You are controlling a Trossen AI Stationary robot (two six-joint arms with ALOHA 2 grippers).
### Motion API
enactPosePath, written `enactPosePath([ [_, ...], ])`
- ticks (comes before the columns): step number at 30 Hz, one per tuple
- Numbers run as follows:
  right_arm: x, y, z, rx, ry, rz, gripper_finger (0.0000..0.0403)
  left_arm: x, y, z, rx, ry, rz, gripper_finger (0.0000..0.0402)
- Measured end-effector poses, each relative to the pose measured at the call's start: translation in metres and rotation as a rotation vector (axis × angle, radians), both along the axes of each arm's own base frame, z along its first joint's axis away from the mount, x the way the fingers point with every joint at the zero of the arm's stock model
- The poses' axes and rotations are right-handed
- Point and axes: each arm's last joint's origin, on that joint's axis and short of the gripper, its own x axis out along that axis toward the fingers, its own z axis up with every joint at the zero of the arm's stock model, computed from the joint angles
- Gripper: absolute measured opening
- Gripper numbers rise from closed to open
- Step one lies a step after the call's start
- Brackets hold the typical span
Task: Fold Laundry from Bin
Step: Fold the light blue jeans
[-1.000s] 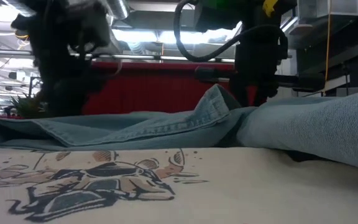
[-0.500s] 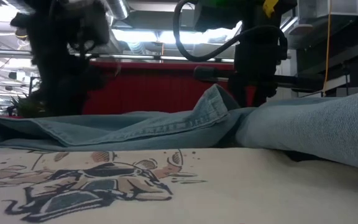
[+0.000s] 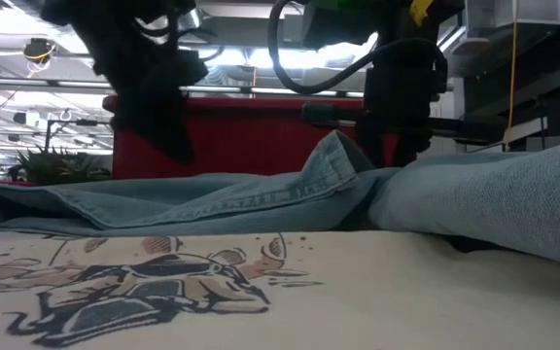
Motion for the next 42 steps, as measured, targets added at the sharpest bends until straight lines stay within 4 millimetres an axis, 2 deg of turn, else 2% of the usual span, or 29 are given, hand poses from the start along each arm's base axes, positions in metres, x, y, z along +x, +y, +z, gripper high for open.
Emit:
enactPosePath([
  [3, 0.0, 0.0, 0.0, 0.0, -0.001, 0.0, 0.0002, 0.006, 0.004, 0.002, 0.025, -0.042, -0.018, 0.0066],
  [9, 0.001, 0.0, 0.0, 0.001, -0.006, 0.0, 0.0004, 0.022, 0.017, -0.004, 0.006, -0.139, 0.067, 0.013],
  [14, 0.001, 0.0, 0.0, 0.001, -0.007, 0.0, 0.0004, 0.034, 0.028, -0.017, -0.005, -0.162, 0.115, 0.0151],
  [22, 0.001, 0.0, 0.0, 0.0, -0.006, -0.001, 0.0005, 0.029, 0.038, -0.04, -0.075, 0.013, 0.11, 0.0132],
  [28, 0.002, 0.0, 0.0, -0.005, -0.019, -0.004, 0.0005, 0.015, 0.037, -0.047, -0.089, 0.178, 0.127, 0.0109],
  [32, 0.005, 0.0, 0.001, -0.026, -0.055, -0.012, 0.0005, 0.011, 0.037, -0.048, -0.102, 0.214, 0.149, 0.009],
  [37, 0.013, 0.0, 0.01, -0.077, -0.122, -0.026, 0.0005, 0.007, 0.033, -0.037, -0.118, 0.185, 0.112, 0.0069],
  [42, 0.023, 0.001, 0.027, -0.074, -0.193, -0.033, 0.0005, -0.001, 0.027, -0.012, -0.098, 0.092, 0.092, 0.0058],
])
